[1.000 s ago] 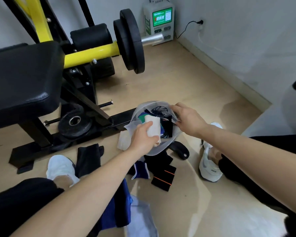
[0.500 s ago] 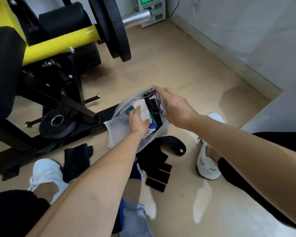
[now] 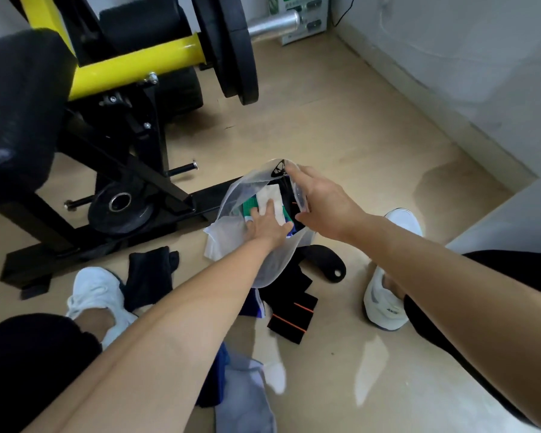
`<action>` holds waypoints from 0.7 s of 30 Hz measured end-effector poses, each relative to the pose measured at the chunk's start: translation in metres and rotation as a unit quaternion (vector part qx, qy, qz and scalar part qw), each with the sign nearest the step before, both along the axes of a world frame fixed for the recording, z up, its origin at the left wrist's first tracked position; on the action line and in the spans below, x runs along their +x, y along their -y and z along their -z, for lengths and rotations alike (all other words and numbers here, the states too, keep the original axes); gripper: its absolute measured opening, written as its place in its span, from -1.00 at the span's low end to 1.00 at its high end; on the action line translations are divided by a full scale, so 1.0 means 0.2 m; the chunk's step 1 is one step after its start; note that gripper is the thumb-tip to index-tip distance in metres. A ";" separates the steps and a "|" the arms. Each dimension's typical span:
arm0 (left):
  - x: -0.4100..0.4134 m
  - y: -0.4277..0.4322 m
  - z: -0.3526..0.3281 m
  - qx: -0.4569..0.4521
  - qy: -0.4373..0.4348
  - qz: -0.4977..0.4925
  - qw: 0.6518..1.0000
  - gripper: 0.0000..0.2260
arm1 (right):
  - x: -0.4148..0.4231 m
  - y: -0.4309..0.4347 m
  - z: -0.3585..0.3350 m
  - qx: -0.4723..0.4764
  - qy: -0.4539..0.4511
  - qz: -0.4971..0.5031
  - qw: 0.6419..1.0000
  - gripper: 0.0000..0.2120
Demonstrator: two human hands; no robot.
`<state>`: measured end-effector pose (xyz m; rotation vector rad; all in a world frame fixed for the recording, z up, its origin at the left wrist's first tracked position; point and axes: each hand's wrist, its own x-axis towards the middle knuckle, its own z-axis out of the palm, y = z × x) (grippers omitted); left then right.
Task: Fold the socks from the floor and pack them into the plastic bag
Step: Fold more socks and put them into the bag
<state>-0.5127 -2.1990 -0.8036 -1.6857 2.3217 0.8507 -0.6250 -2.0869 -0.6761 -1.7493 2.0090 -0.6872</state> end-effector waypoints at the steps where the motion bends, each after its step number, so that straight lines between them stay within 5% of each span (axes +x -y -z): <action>1: 0.02 -0.02 -0.02 0.008 -0.020 -0.002 1.000 -0.23 | 0.00 -0.01 0.00 -0.001 -0.001 -0.004 1.000 -0.15; 10: 0.45 -0.36 -0.37 -0.045 -0.210 0.079 0.973 -0.54 | 0.12 -0.04 0.00 0.034 -0.057 0.009 0.998 -0.30; 17: 1.05 -0.39 -0.26 -0.239 -0.157 0.267 0.920 -0.93 | 0.19 -0.05 0.02 -0.004 -0.092 -0.007 0.996 -0.48; 21: 1.25 -0.38 -0.05 -0.136 -0.037 0.301 0.943 -0.80 | 0.22 -0.07 0.05 -0.018 -0.118 -0.025 0.993 -0.53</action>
